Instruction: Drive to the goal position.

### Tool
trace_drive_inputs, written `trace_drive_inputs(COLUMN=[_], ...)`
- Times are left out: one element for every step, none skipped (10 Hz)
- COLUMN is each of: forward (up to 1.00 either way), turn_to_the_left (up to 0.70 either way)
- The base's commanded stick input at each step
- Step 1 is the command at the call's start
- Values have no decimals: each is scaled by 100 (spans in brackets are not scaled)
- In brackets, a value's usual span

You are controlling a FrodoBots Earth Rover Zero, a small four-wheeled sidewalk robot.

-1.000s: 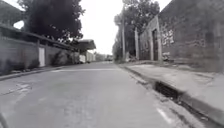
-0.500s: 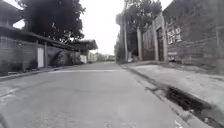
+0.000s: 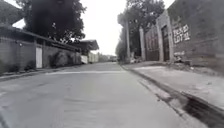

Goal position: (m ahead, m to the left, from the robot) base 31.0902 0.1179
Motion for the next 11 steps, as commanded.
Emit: trace_drive_inputs(forward=[100,100,100,100,100,100,100,100,100,100,100], turn_to_the_left=[0,0,0,0,0,0,0,0,0,0,0])
